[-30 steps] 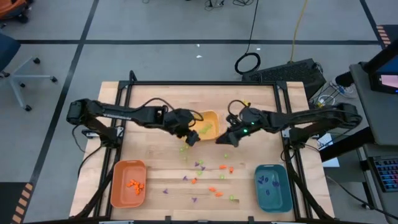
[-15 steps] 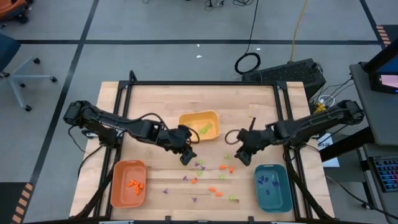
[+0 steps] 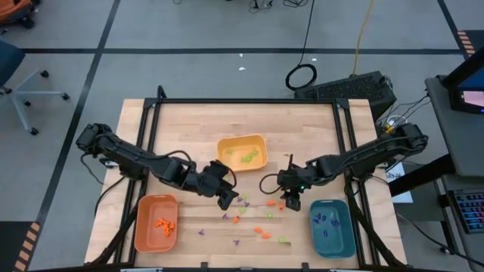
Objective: Sort Halloween decoration
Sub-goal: Put the green spider toy into the yellow bin
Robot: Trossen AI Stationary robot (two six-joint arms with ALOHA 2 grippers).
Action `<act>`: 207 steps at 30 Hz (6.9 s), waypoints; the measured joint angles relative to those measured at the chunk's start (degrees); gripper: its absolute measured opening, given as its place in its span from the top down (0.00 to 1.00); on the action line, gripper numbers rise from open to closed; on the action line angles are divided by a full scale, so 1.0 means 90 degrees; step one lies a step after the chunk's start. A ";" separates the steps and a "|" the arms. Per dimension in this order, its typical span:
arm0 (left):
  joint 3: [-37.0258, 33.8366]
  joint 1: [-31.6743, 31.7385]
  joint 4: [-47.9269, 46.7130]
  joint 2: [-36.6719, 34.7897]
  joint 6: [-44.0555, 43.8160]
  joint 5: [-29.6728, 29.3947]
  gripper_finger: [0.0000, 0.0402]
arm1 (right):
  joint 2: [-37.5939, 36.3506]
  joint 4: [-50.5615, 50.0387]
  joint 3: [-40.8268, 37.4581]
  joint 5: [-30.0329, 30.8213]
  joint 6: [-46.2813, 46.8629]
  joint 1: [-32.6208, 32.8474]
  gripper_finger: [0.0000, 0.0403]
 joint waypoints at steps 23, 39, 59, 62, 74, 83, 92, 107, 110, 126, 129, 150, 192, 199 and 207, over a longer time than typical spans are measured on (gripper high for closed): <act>0.0000 -0.0402 -0.0075 0.0002 0.0041 -0.0557 0.42 | 0.0896 0.0448 -0.0010 0.1004 -0.0463 -0.0036 0.63; 0.0000 -0.0400 -0.0412 0.0005 0.0036 -0.0670 0.42 | 0.1471 0.0605 -0.0008 0.0844 -0.0237 -0.0049 0.64; 0.0000 -0.0395 -0.0407 0.0005 0.0034 -0.0731 0.42 | 0.1526 0.0691 -0.0012 0.0715 0.0363 -0.0060 0.99; 0.0000 -0.0395 -0.0405 0.0005 0.0034 -0.0772 0.42 | 0.1418 0.0779 -0.0025 0.0501 0.0447 -0.0060 1.00; 0.0000 -0.0395 -0.0406 0.0005 0.0051 -0.0819 0.42 | -0.0488 0.0983 -0.0029 0.0372 0.1263 0.0041 1.00; -0.0001 -0.0395 -0.0396 0.0005 0.0108 -0.0853 0.42 | -0.1749 0.1955 -0.0022 0.1708 0.1741 0.0388 1.00; -0.0002 -0.0395 -0.0353 0.0005 0.0210 -0.0853 0.42 | -0.1868 0.4155 -0.0022 0.2089 0.1184 0.0427 1.00; -0.0002 -0.0397 0.0012 0.0005 0.0163 -0.0848 0.42 | -0.1871 0.5492 -0.0015 0.2716 0.0425 0.0423 1.00; -0.0002 -0.0395 0.0007 0.0007 0.0163 -0.0848 0.42 | -0.1871 0.5493 -0.0015 0.2709 0.0537 0.0423 1.00; -0.0002 -0.0395 -0.0007 0.0007 0.0168 -0.0843 0.42 | -0.1871 0.5516 -0.0015 0.2690 0.0568 0.0424 1.00; -0.0002 -0.0395 -0.0010 0.0007 0.0170 -0.0843 0.42 | -0.1871 0.5513 -0.0015 0.2685 0.0443 0.0423 1.00; -0.0002 -0.0395 -0.0017 0.0007 0.0219 -0.0922 0.42 | -0.1871 0.5235 -0.0015 0.2677 -0.4404 0.0423 1.00; -0.0002 -0.0152 -0.0065 0.0007 0.0554 -0.1508 0.42 | -0.1350 0.4482 -0.0001 0.2891 -0.0917 0.0347 1.00; -0.0002 -0.0138 -0.0067 0.0007 0.0554 -0.1505 0.42 | -0.1161 0.2392 0.0716 0.2866 -0.0090 -0.0074 1.00; -0.0002 -0.0138 -0.0135 0.0007 0.0553 -0.1495 0.42 | -0.0493 0.0557 0.1864 0.2367 -0.0081 -0.0794 1.00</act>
